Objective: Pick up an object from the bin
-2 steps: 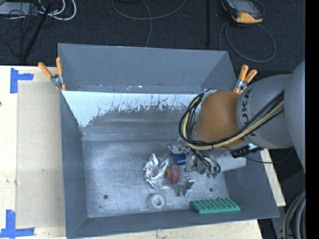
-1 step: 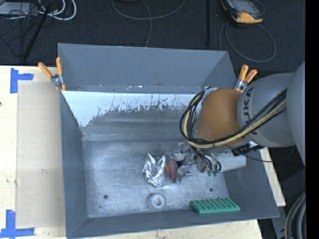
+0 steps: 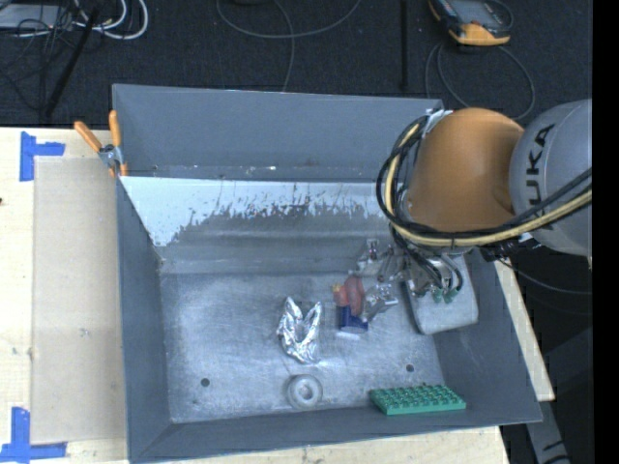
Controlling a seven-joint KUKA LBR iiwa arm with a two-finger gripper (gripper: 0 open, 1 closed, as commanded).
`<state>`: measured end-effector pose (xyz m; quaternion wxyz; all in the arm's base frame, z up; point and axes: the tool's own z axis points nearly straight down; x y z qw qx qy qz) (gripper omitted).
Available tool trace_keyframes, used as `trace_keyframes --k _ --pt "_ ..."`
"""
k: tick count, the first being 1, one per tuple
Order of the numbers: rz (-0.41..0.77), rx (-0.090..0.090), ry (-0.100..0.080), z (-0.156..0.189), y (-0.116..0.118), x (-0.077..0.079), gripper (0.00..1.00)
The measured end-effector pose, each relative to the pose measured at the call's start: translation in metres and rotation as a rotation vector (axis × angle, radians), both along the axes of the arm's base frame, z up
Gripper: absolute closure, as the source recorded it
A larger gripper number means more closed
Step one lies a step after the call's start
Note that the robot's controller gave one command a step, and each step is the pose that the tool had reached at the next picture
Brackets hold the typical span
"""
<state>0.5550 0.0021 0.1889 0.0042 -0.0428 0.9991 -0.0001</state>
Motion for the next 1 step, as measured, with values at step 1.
trace_keyframes --k 1 --pt "0.019 -0.001 0.000 0.0786 -0.0123 -0.0059 1.00"
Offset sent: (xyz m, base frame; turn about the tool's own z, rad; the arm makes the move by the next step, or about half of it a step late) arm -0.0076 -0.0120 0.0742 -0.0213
